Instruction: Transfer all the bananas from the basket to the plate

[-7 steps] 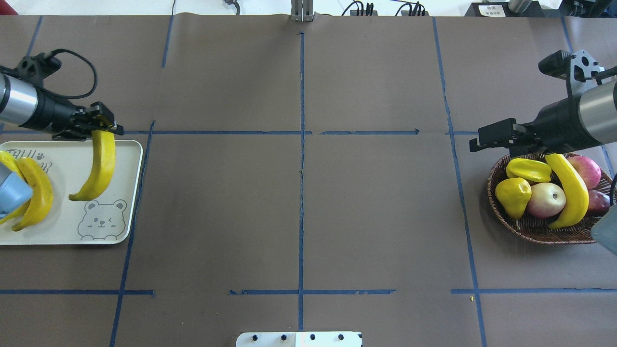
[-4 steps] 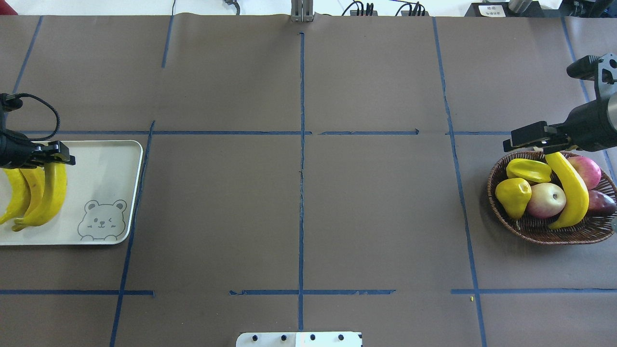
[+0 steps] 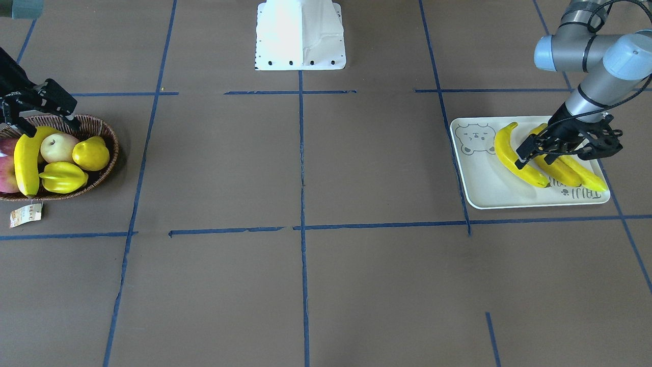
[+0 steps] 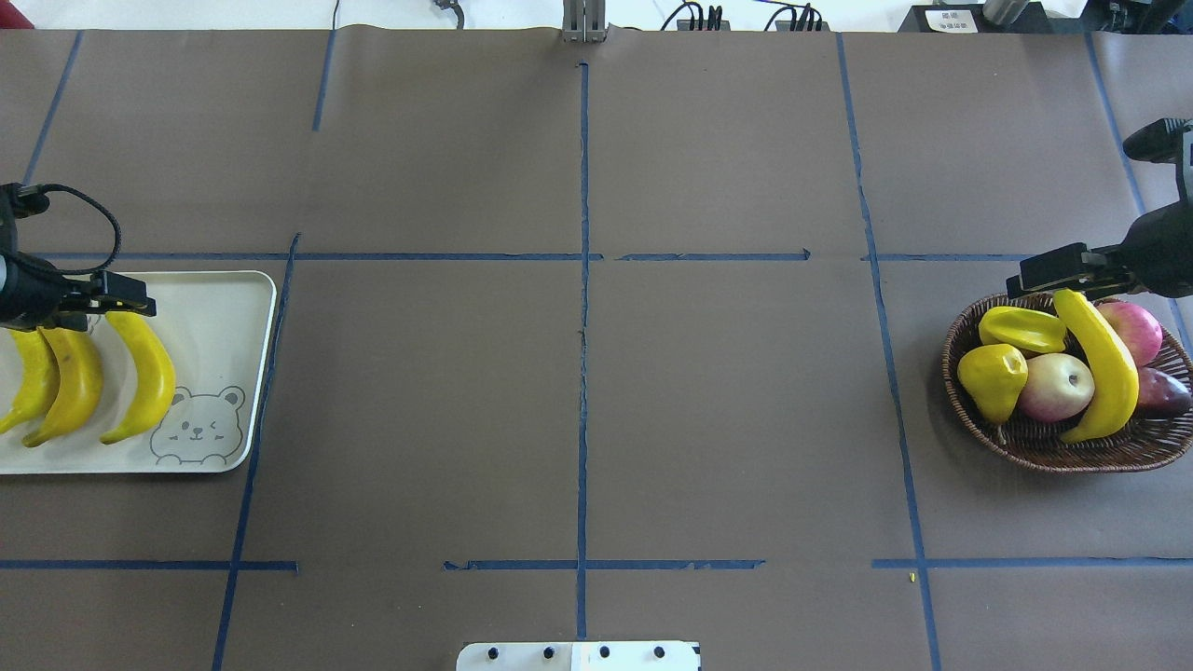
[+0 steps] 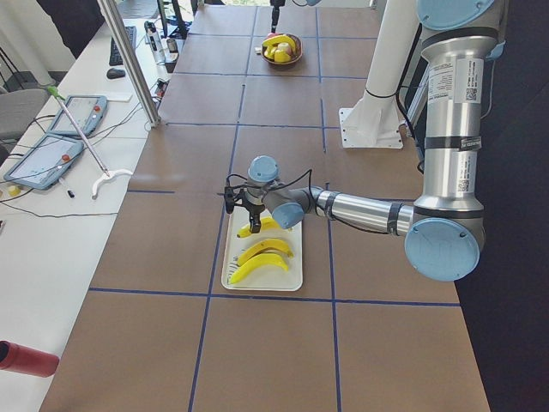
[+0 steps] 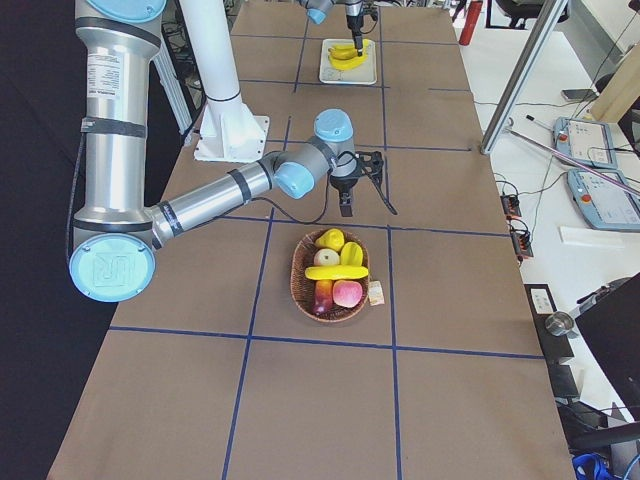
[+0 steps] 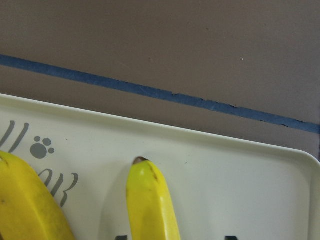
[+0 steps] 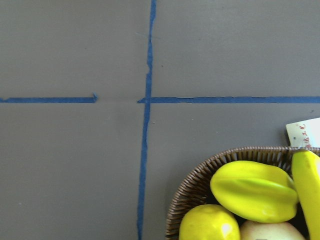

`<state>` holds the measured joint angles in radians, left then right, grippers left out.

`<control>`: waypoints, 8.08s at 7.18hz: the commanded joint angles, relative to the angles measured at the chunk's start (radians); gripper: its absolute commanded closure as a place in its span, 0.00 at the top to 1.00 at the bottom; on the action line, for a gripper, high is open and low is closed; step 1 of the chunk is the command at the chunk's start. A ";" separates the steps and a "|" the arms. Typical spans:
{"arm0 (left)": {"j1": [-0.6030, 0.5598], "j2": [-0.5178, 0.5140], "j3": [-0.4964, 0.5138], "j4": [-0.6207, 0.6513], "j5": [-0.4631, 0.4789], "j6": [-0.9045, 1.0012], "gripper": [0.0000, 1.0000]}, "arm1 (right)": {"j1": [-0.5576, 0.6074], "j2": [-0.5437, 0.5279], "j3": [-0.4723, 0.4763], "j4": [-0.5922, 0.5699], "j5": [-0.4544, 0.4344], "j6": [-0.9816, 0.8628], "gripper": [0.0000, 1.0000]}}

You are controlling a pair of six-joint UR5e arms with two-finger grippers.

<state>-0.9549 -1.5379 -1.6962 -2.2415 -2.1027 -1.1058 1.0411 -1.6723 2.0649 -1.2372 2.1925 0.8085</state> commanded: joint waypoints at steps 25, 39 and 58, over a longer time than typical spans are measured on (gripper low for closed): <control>0.007 -0.250 -0.269 0.441 -0.063 -0.031 0.99 | 0.067 -0.013 0.015 0.053 0.166 -0.102 0.01; 0.341 -0.795 0.056 0.065 0.051 -0.513 0.99 | -0.486 0.599 -0.046 -0.050 -0.197 0.440 0.01; 0.097 -0.208 0.013 0.452 0.131 -0.055 1.00 | -0.119 0.402 0.161 -0.325 -0.045 0.346 1.00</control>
<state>-0.8715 -1.7773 -1.6817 -1.7533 -2.0050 -1.1600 0.8866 -1.2702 2.2245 -1.4914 2.1360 1.2105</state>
